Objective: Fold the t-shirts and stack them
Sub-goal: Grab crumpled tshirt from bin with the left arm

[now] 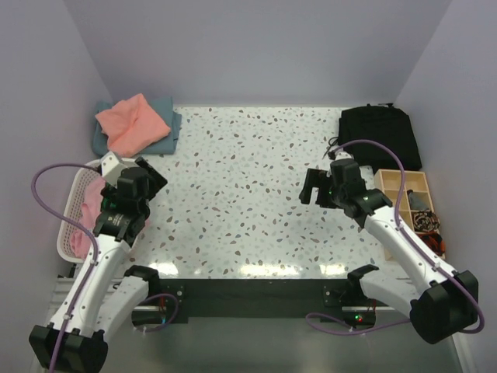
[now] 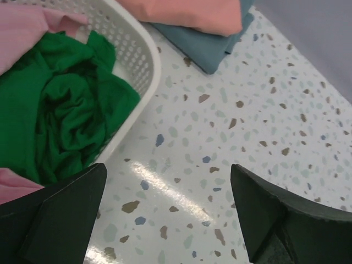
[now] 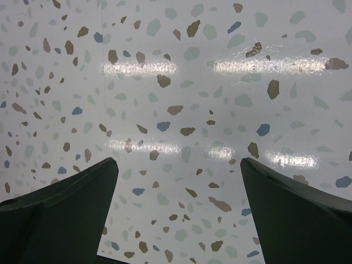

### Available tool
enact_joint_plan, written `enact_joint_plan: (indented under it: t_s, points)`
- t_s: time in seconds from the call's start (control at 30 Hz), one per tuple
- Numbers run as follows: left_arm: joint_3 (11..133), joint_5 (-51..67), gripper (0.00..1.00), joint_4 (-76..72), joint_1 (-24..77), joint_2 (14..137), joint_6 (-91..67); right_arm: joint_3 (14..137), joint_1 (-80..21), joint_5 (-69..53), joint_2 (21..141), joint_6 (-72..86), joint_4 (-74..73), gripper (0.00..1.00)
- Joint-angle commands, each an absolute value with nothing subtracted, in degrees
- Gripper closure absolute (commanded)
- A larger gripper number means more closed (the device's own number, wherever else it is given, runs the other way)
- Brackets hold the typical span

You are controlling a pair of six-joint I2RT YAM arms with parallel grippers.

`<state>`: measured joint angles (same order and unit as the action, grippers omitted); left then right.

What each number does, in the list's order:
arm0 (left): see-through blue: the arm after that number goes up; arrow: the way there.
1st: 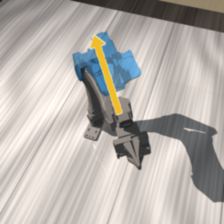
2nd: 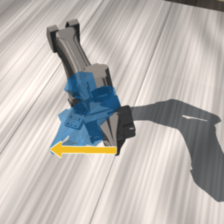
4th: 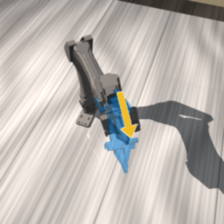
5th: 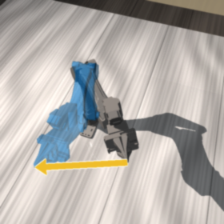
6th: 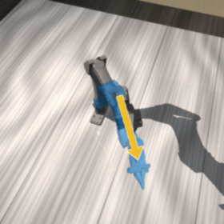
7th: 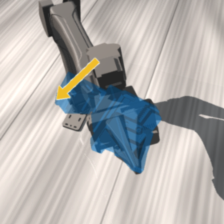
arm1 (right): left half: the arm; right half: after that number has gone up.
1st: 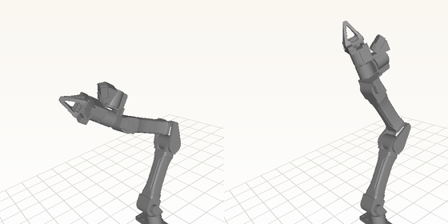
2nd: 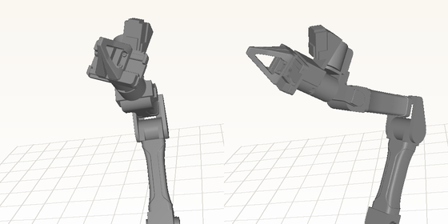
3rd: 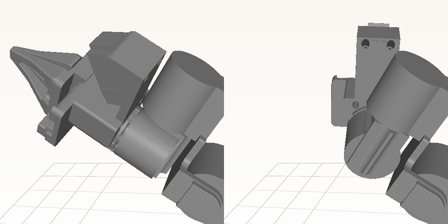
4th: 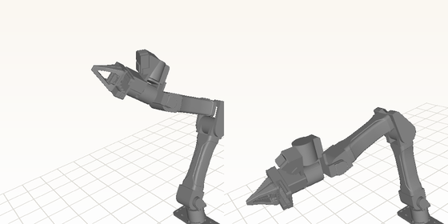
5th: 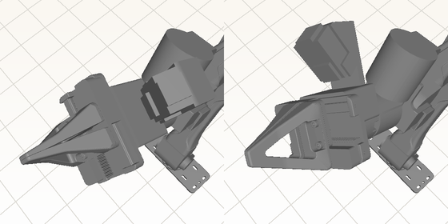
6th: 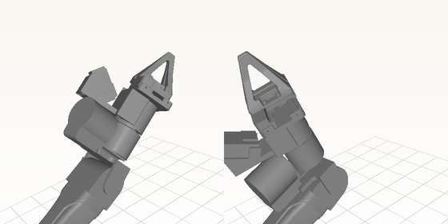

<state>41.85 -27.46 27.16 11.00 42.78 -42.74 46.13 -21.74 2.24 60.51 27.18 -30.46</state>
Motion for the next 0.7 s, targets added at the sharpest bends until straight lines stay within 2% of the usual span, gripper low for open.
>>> enact_joint_plan:
  t_s: [0.0,0.07,0.2,0.43,0.6,0.67]
  points:
    - [46.4,-43.5,0.00,45.3,11.0,46.2,-57.8,49.0,-21.6,3.6,58.6,26.4,-32.3,0.01]
    - [47.8,-51.3,0.00,51.8,11.0,48.4,-63.3,49.4,-21.6,3.5,59.0,26.0,-33.2,0.01]
    - [49.0,-58.2,0.00,64.7,11.0,49.8,-78.4,49.4,-21.6,3.7,58.8,25.8,-33.7,0.01]
    - [49.0,-63.0,0.00,64.3,10.1,49.3,-80.1,48.2,-21.7,2.6,58.8,25.6,-33.7,0.01]
    - [48.8,-63.6,0.11,63.6,9.3,53.5,-81.7,47.9,-21.6,2.7,59.2,24.2,-33.9,0.01]
    - [48.3,-64.1,0.12,64.4,8.4,55.9,-84.2,47.7,-21.6,2.7,59.5,23.5,-33.8,0.01]
